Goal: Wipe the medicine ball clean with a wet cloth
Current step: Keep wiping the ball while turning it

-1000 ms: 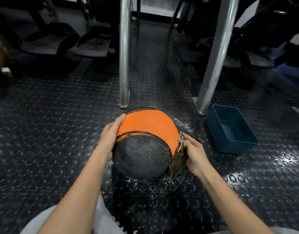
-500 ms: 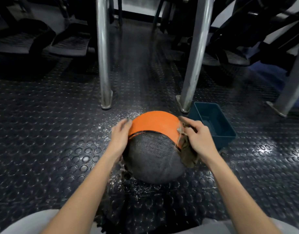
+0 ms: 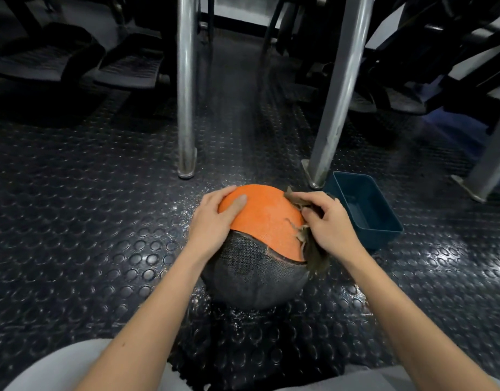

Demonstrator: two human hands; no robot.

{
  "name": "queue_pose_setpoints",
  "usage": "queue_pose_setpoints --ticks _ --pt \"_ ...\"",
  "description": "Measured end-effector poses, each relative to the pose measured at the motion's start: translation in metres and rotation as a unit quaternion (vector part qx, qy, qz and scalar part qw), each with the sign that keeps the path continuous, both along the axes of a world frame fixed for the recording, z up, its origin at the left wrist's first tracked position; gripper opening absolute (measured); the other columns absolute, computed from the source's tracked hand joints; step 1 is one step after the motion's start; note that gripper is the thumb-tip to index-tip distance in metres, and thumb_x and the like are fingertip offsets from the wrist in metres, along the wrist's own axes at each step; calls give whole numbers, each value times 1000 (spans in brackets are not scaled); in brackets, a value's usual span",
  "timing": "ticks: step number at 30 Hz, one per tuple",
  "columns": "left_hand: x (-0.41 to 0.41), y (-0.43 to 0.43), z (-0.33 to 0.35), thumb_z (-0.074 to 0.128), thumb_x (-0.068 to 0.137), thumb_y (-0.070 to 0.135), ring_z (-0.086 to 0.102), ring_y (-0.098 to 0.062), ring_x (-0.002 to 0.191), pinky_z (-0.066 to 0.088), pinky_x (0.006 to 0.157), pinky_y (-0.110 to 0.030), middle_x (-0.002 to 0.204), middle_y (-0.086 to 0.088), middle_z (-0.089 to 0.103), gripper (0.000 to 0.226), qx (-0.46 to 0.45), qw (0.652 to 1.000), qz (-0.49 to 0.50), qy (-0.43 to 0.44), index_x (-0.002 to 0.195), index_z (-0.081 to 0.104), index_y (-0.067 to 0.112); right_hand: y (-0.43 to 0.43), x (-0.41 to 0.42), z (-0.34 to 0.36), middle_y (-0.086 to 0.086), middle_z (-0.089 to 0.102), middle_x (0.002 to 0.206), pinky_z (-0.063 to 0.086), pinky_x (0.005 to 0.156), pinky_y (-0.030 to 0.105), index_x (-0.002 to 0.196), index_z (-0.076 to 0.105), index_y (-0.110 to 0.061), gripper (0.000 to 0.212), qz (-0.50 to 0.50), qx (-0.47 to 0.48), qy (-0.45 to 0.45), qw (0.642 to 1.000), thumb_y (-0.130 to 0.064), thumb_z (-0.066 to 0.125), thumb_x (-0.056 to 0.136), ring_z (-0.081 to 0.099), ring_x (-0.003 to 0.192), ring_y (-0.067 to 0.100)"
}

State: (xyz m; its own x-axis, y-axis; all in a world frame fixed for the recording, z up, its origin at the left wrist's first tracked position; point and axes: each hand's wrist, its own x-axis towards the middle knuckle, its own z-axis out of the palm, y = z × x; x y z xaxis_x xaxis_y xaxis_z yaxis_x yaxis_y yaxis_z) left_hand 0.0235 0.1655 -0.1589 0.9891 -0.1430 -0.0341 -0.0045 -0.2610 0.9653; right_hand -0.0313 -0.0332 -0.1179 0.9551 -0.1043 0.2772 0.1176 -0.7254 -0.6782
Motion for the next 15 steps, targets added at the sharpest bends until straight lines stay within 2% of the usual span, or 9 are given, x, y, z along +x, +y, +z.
queue_pose_setpoints --ticks 2,3,6,8,11,13,15 --pt "1 -3 0 56 84 59 42 -13 125 30 110 -40 127 11 44 42 1 1000 20 3 121 56 40 17 -10 3 -11 59 109 21 96 9 108 66 -31 41 43 -87 -29 995 1 50 87 51 105 21" --pt "1 -3 0 57 85 55 43 -12 124 30 110 -39 124 12 45 37 -5 1000 27 2 119 56 40 24 -19 3 -9 58 109 20 91 6 109 67 -27 37 74 -129 -56 987 -3 49 88 47 100 21" --pt "0 -2 0 60 81 58 42 -11 124 30 110 -39 123 14 45 37 -12 1000 12 -4 115 56 44 21 -31 -1 -11 55 111 23 90 6 109 69 -22 34 117 -179 -81 973 -5 49 88 35 93 15" --pt "-2 -3 1 58 77 63 41 -11 125 31 110 -42 125 15 44 40 1 1000 -2 -7 114 54 48 5 -16 1 -17 53 108 20 88 4 108 68 -25 40 80 -157 -41 984 4 49 88 39 96 16" --pt "-4 -9 2 58 80 63 41 -13 124 33 108 -46 125 17 43 42 20 1000 -10 -16 118 54 47 -5 -2 7 -15 57 103 17 85 2 105 67 -27 44 15 -127 -7 992 9 48 88 48 102 21" --pt "-4 -11 2 57 77 66 42 -12 124 34 107 -46 124 18 44 45 24 999 -3 -21 118 55 47 8 -12 7 -10 59 103 21 84 6 105 70 -21 41 16 -163 -39 986 8 47 88 43 94 23" --pt "-2 -11 3 59 75 66 43 -11 122 34 107 -45 122 18 45 44 10 1000 5 -17 114 56 47 24 -30 5 -4 63 103 29 82 16 103 72 -17 36 74 -196 -92 973 0 45 87 40 89 23"
